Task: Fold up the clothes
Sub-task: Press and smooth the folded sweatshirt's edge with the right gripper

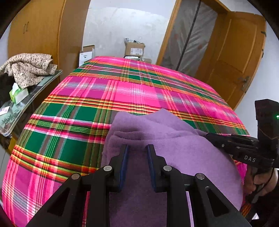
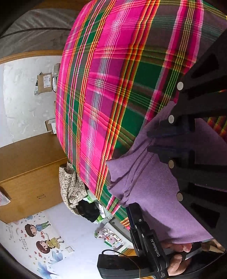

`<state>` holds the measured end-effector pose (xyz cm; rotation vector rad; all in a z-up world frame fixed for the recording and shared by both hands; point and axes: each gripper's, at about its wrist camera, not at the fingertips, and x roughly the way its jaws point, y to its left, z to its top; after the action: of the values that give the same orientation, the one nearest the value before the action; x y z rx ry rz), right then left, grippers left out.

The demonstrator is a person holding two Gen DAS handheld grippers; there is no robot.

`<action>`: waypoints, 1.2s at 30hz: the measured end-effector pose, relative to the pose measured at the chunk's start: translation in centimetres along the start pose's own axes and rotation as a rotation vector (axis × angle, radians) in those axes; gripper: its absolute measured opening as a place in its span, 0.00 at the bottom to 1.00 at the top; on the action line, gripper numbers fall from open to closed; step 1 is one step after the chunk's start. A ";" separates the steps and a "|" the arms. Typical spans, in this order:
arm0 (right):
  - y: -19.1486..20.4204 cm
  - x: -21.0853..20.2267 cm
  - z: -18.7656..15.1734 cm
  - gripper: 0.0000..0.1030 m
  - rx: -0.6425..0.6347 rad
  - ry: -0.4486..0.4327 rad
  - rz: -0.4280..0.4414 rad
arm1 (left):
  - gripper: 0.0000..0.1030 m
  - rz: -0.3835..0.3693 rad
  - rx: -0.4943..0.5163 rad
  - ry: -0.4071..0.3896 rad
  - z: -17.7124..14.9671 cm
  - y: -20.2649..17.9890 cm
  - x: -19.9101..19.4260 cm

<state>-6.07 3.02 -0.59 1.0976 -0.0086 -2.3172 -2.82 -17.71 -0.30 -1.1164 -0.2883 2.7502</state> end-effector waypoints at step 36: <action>8.3 -7.2 -8.4 0.07 -0.266 0.053 0.242 | 0.22 0.019 0.008 -0.061 -8.4 -0.3 -8.4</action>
<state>7.56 1.55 0.90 0.9652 0.1734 -2.0065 9.11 -18.29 -0.51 -1.0407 -0.2751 2.8034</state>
